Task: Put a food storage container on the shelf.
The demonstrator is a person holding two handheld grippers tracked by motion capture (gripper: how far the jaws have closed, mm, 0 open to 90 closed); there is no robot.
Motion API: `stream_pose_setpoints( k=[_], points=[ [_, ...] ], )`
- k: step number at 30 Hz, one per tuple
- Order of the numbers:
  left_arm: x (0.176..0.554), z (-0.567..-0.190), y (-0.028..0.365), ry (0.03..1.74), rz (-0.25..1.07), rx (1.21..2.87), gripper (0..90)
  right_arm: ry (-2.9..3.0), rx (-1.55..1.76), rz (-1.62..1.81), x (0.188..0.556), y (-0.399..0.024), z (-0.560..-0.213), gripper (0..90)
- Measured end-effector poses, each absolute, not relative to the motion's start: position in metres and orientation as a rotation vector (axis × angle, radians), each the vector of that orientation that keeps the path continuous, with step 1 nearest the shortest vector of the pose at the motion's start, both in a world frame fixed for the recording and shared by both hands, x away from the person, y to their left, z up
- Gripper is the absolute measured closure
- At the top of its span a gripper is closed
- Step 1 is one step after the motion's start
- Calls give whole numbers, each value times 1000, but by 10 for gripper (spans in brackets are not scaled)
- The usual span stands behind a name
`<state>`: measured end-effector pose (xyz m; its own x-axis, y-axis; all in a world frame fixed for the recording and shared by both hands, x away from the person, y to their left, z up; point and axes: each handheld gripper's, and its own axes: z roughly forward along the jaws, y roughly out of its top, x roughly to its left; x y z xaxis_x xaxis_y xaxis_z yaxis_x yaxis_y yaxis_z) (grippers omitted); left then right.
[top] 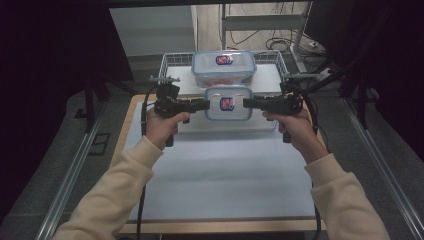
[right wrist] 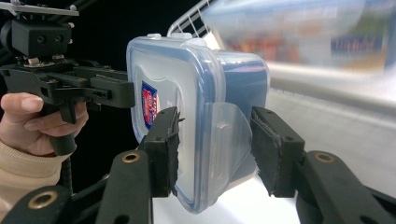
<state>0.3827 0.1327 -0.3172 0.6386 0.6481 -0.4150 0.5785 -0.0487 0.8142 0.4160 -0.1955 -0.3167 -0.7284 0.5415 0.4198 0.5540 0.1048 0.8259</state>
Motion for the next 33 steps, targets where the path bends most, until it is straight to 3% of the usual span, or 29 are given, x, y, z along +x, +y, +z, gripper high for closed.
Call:
stream_pose_setpoints(
  k=[18, 33],
  points=[
    [455, -246, 151, 989, 97, 1705, 708, -2311, -1098, -1801, 491, -180, -249, 537],
    [517, -250, 156, 1097, 55, 1700, 707, -2284, -1181, -1699, 557, -168, -246, 534]
  ],
)
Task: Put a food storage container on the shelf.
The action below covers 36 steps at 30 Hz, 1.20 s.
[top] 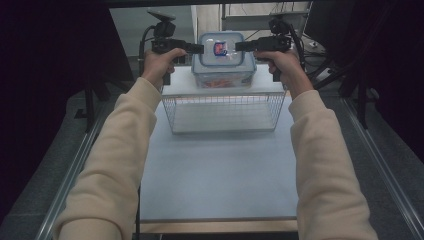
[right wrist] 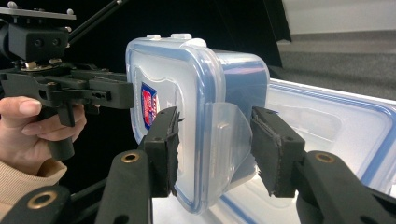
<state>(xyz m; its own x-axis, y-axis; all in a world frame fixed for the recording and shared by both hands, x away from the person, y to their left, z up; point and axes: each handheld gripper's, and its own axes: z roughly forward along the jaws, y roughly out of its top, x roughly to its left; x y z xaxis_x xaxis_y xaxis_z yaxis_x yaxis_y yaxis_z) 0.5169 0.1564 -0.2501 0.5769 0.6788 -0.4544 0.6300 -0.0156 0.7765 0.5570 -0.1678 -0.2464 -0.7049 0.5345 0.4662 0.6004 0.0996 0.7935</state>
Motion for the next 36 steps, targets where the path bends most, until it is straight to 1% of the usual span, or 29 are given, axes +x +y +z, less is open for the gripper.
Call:
stream_pose_setpoints(
  k=[6, 8, 11, 15, 17, 19, 20, 23, 25, 30, 34, 36],
  points=[
    [525, -256, 154, 1127, 31, 1673, 670, -2242, -1237, -1678, 568, -166, -253, 524],
    [527, -257, 152, 1137, 27, 1659, 646, -2223, -1251, -1676, 570, -166, -255, 514],
    [530, -259, 152, 1154, 8, 1638, 633, -2180, -1294, -1676, 574, -166, -257, 494],
    [533, -263, 149, 1170, -9, 1635, 570, -2151, -1330, -1668, 578, -165, -261, 460],
    [535, -264, 149, 1175, -9, 1627, 560, -2125, -1347, -1676, 580, -165, -263, 454],
    [536, -266, 148, 1175, -11, 1626, 543, -2113, -1368, -1673, 581, -164, -265, 426],
    [537, -267, 147, 1177, -7, 1615, 521, -2105, -1377, -1668, 582, -164, -266, 412],
    [538, -270, 147, 1168, -8, 1589, 492, -2069, -1395, -1679, 584, -165, -269, 401],
    [539, -271, 147, 1159, -16, 1574, 443, -2078, -1413, -1691, 584, -166, -270, 387],
    [537, -273, 152, 1148, 6, 1565, 325, -2069, -1438, -1738, 582, -173, -268, 354],
    [531, -270, 159, 1121, 50, 1555, 293, -2107, -1429, -1778, 575, -181, -265, 351],
    [527, -269, 162, 1118, 75, 1565, 291, -2139, -1408, -1803, 569, -183, -262, 357]
  ],
)
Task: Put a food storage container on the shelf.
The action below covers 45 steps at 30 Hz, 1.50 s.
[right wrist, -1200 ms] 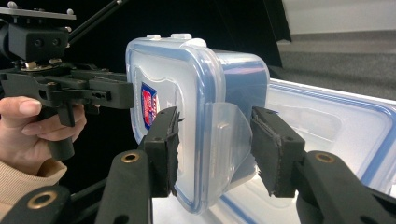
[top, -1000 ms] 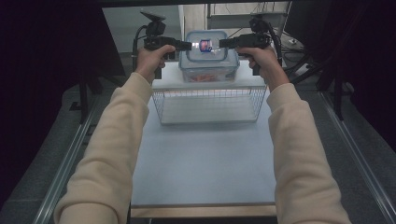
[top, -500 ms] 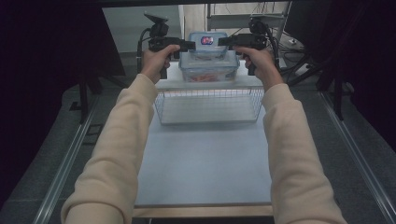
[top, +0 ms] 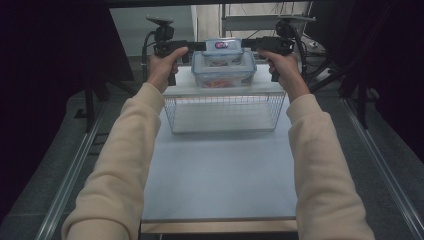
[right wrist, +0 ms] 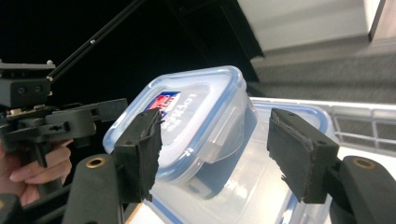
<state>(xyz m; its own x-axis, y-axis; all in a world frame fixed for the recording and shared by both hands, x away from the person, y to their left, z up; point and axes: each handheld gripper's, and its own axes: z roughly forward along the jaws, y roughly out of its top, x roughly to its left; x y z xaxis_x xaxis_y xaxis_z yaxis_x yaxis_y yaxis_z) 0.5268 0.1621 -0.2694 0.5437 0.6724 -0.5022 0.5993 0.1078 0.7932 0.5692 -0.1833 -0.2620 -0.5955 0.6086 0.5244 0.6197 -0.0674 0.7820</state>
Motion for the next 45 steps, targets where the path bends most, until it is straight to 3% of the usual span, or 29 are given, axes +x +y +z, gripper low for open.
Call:
stream_pose_setpoints(
  k=[5, 9, 11, 15, 18, 31, 45],
  points=[
    [517, -271, 168, 1103, 101, 1573, 300, -2212, -1381, -1826, 556, -189, -255, 377],
    [510, -273, 171, 1118, 161, 1591, 390, -2277, -1364, -1830, 545, -191, -252, 418],
    [507, -274, 172, 1157, 228, 1601, 476, -2294, -1361, -1830, 539, -193, -252, 427],
    [511, -277, 168, 1227, 271, 1661, 737, -2305, -1358, -1834, 530, -200, -254, 431],
    [519, -280, 159, 1236, 287, 1700, 849, -2315, -1349, -1833, 525, -205, -256, 431],
    [536, -282, 130, 1231, 258, 1738, 897, -2347, -1359, -1819, 509, -232, -258, 430],
    [531, -281, 142, 1264, 262, 1717, 895, -2360, -1351, -1802, 508, -232, -263, 435]
  ],
)
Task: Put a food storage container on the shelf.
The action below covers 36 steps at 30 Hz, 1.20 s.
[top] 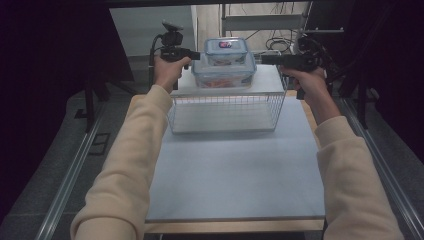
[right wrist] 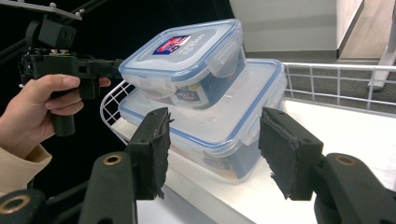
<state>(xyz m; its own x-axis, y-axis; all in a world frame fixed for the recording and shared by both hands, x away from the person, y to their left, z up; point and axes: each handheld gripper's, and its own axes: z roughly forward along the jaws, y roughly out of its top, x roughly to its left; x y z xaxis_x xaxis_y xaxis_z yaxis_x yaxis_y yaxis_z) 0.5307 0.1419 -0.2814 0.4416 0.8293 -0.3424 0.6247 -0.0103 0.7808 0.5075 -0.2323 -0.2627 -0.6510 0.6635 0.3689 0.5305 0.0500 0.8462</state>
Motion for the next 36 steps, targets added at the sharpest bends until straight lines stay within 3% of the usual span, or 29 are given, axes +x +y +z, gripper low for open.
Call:
stream_pose_setpoints(
  k=[18, 24, 28, 32, 36],
  points=[
    [479, -297, 165, 1145, 178, 1741, 884, 2246, 1266, 1637, 497, -228, -290, 432],
    [458, -309, 175, 1132, 146, 1710, 836, 2264, 1263, 1655, 485, -232, -303, 432],
    [444, -317, 177, 1103, 122, 1704, 744, 2277, 1259, 1662, 476, -236, -315, 431],
    [429, -326, 176, 1080, 126, 1724, 554, 2283, 1250, 1672, 468, -241, -326, 431],
    [417, -336, 175, 1057, 131, 1758, 441, 2298, 1247, 1675, 461, -244, -336, 428]
  ],
)
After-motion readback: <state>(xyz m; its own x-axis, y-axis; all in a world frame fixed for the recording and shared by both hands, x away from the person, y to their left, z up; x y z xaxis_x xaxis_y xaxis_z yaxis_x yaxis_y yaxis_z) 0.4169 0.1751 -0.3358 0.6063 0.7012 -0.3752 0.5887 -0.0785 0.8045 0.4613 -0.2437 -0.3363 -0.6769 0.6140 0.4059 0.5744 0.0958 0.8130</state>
